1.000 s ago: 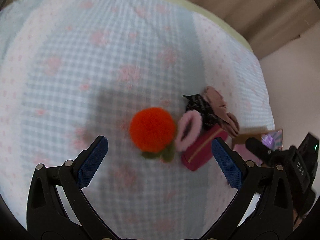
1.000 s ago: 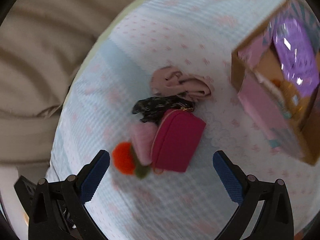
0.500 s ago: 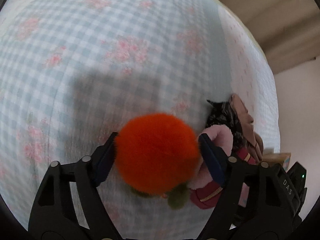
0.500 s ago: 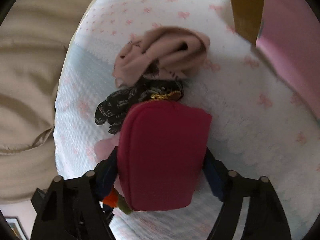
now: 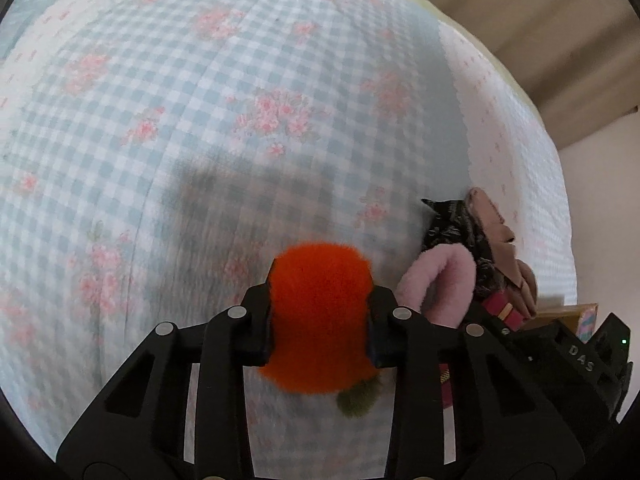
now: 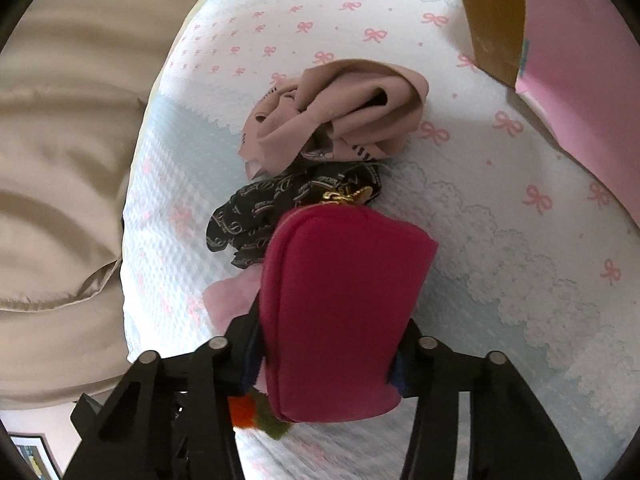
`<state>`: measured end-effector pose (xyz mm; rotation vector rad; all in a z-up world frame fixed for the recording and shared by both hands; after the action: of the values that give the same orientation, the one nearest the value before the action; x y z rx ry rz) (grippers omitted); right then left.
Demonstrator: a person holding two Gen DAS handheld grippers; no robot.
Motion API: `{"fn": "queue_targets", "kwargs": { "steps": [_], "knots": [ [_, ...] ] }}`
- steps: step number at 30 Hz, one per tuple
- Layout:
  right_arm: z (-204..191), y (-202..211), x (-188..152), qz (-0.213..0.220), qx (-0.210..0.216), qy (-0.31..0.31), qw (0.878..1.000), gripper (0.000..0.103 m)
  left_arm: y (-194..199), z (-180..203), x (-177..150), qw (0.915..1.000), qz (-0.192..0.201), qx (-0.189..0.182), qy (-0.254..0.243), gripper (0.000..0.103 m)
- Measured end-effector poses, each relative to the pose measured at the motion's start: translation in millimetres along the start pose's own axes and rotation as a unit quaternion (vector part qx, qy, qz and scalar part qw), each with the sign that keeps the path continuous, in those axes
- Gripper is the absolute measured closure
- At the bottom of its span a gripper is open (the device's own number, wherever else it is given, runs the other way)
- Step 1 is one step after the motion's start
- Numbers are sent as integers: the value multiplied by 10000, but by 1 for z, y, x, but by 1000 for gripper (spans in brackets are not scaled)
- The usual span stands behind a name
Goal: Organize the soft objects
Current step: 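Grasp the orange pompom with the left tool while the right tool grasps the magenta pouch, then lift the pompom and pouch and carry both over the cardboard box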
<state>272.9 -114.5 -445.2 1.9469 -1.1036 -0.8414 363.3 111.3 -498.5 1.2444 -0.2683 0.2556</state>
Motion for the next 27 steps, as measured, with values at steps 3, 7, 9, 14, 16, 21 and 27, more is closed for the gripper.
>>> {"fn": "queue_targets", "kwargs": {
  "steps": [3,7,9,14,16,21,27],
  "knots": [
    [-3,6,-3,14,20,95,10000,63,16,0,-2,10000,79,-23,19,79],
    [-6,18,-9,60,114,248,9996,65,36,-3,-5,9999,163,-41,21,86],
    [-7,25,-12,70,171,276,9994,65,42,-3,-8,9998,172,-24,4,87],
    [-5,36,-17,20,242,447,9987,65,40,0,-22,9997,-4,-201,-165,87],
    [-2,39,-18,-28,250,557,9981,65,32,5,-26,9992,-156,-224,-279,86],
    [7,43,-22,-51,226,719,9971,65,25,19,-35,9964,-336,-202,-756,50],
    [16,50,-20,18,192,861,9961,65,21,42,-43,9884,-297,-37,-1489,2]
  ]
}}
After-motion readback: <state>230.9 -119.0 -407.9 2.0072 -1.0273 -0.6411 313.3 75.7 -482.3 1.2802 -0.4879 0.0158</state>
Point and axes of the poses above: each gripper's, at about its wrist camera, not at the fingertips, and y roughly against the way its jaws point, z to its right, x to its top, the point moved 3 cm from there along -y, roughly the way its jaws point, and after that the axes turned 11 degrees about -y, right-handed, at the moved point
